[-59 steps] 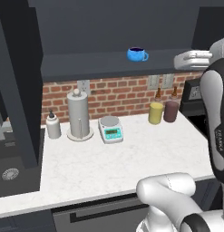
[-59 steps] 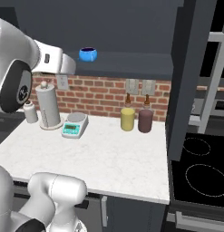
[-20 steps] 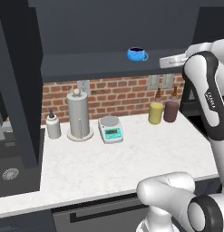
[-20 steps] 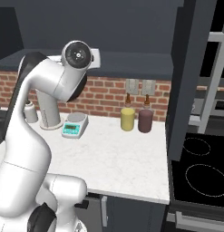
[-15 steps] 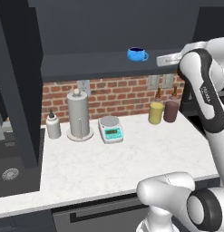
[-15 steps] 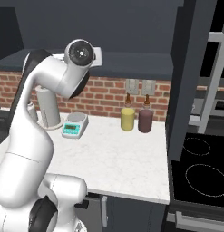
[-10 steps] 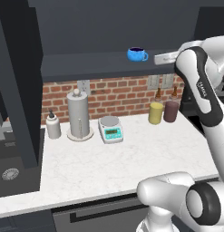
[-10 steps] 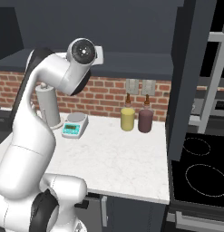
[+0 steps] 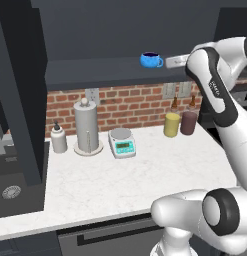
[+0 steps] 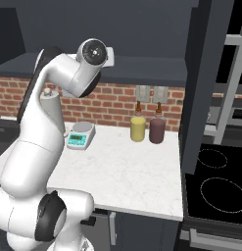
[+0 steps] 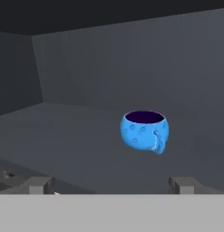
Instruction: Gather all objects into one cabinet and sort the glasses and bowls to opposite sides.
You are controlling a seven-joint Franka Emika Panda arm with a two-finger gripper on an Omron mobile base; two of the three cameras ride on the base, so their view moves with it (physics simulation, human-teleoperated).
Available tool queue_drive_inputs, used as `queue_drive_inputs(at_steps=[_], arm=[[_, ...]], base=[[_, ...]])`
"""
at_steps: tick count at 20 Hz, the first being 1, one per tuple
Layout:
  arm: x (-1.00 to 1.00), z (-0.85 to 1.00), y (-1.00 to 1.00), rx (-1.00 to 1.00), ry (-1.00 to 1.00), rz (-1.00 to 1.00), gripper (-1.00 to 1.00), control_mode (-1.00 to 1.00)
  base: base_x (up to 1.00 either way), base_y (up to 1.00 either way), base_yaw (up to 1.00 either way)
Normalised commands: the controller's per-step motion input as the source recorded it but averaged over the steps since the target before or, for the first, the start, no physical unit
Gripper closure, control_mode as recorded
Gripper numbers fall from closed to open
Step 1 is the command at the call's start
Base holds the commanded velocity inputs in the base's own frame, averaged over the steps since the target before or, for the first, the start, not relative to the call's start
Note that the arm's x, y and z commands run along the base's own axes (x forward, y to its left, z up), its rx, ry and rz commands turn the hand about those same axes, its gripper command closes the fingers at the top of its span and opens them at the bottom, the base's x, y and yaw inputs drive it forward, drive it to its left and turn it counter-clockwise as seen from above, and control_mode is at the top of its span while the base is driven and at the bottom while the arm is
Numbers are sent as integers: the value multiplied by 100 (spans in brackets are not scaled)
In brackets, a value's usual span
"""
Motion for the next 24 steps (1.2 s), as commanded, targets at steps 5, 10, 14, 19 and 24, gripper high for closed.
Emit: queue_drive_inputs(at_steps=[5, 10, 14, 19, 24], arm=[[27, 0, 0, 0, 0, 0, -100, -100], [35, 0, -6, 0, 0, 0, -100, -100], [26, 0, -11, 0, 0, 0, -100, -100], [9, -1, -21, 0, 0, 0, -100, -100], [13, -1, -14, 0, 2, 0, -100, -100]], base=[[0, 0, 0], [0, 0, 0], [0, 0, 0], [0, 0, 0], [0, 0, 0]])
